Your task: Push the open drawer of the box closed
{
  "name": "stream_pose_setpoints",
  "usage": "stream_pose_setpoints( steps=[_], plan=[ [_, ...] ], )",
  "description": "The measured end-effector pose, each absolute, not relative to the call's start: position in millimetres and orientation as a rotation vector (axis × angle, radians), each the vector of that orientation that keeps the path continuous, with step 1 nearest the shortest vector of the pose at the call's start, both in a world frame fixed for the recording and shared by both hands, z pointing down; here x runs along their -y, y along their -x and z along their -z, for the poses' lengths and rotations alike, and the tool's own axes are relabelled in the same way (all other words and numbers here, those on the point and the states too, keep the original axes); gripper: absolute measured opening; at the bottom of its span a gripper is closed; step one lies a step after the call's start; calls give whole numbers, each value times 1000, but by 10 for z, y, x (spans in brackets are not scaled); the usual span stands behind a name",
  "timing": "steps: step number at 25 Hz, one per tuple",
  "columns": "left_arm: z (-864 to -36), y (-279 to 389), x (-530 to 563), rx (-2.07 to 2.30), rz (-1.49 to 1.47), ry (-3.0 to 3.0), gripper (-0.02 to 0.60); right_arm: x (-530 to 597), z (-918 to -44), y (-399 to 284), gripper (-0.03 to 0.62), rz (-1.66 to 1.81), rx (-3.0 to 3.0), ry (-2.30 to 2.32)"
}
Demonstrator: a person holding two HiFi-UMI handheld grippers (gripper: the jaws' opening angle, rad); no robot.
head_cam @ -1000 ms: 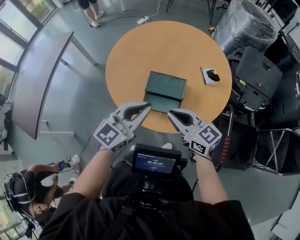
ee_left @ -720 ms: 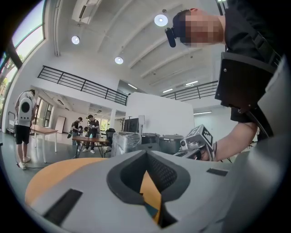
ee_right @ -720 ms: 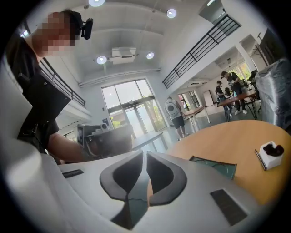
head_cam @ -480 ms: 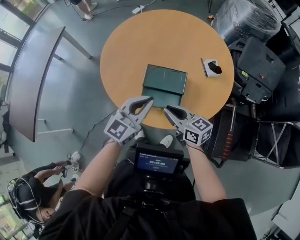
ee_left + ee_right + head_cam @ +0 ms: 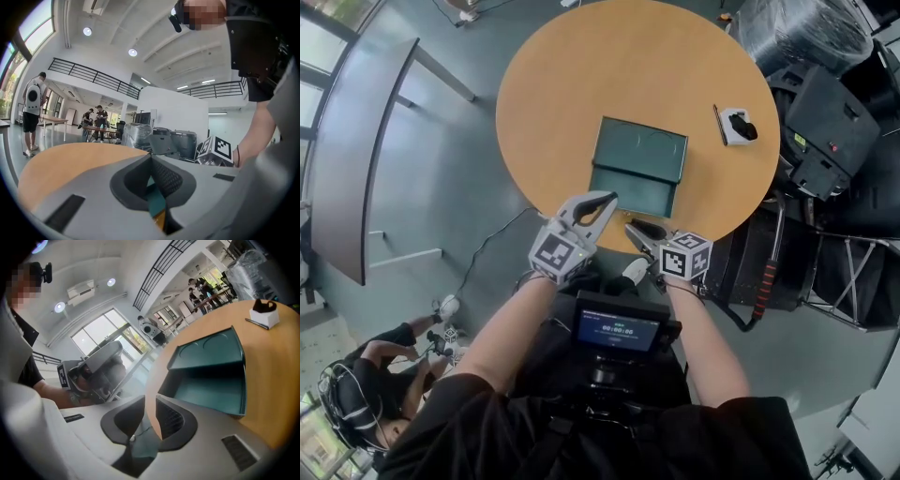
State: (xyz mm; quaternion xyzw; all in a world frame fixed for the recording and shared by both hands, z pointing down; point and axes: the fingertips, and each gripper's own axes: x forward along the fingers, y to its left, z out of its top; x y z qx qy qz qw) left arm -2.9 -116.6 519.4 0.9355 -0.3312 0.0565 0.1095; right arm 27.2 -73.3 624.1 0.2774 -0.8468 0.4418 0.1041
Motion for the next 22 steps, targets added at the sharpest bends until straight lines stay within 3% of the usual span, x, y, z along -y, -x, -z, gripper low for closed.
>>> stream_pose_setpoints(
  steps=[9,22],
  plan=[
    [-5729,11,1343,955,-230,-2705,38,888,-7173,-339,109,-1629,2274,-890],
    [-5905,-24,1422,931,-276,-2696,37,1034,-7635,-277,144,-1780,2161,-949]
  ],
)
